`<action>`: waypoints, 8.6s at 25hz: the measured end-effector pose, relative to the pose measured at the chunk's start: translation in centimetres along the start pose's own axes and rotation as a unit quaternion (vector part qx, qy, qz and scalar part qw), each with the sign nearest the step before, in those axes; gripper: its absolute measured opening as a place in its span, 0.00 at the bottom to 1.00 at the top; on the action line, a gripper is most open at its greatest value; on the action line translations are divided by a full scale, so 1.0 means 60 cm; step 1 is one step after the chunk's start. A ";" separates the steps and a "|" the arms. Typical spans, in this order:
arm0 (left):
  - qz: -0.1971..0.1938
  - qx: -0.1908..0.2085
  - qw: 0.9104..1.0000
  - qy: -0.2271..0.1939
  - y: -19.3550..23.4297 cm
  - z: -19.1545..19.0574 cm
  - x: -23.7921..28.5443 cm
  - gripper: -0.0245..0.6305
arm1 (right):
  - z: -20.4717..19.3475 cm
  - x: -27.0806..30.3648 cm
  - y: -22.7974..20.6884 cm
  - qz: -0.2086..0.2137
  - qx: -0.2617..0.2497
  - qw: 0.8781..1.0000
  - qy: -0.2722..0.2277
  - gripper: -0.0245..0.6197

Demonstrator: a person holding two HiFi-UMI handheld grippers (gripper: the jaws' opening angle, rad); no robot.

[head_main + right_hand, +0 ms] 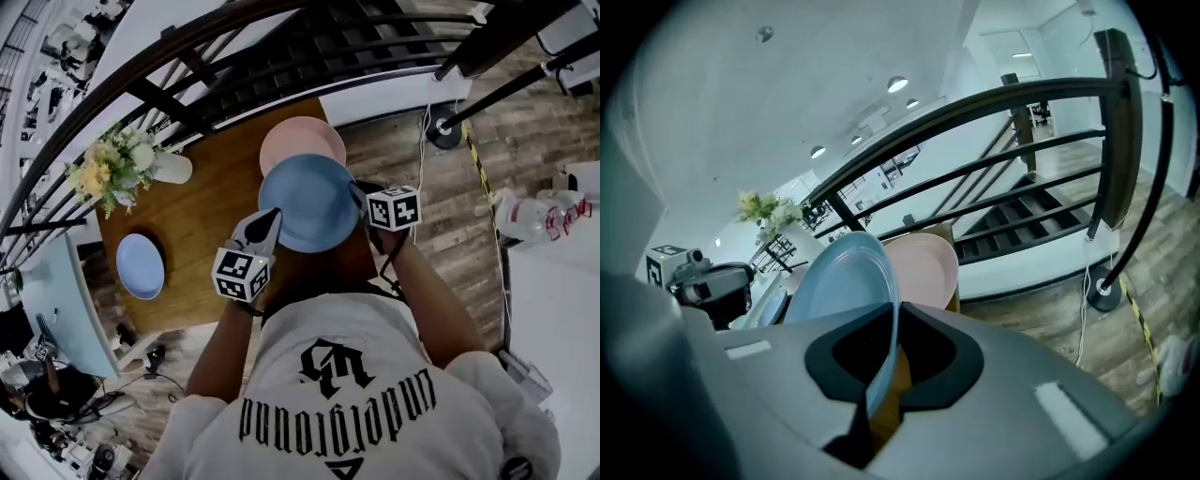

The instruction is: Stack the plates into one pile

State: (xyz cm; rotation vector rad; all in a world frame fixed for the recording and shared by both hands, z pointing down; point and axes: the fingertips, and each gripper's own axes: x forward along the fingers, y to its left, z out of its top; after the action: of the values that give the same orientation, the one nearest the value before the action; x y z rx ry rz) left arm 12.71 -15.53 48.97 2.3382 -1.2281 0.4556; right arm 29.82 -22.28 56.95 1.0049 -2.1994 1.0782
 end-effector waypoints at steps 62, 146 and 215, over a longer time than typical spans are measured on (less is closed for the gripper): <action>0.033 -0.066 0.997 0.029 0.136 -0.032 0.117 0.11 | 0.112 0.152 -0.104 -0.025 0.003 1.000 0.006 0.27; 0.278 -0.029 0.941 -0.190 -0.072 -0.091 -0.648 0.11 | -0.077 -0.219 0.697 0.266 -0.381 0.869 -0.169 0.04; 0.349 -0.100 0.916 -0.168 0.315 -0.205 -0.889 0.11 | -0.096 0.129 1.090 0.356 -0.424 0.830 -0.063 0.19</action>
State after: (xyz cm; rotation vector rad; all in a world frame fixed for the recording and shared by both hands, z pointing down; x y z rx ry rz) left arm -33.18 18.05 37.96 1.7904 -2.1702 0.1262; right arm -25.70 6.58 35.69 -0.1712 -2.7956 0.1437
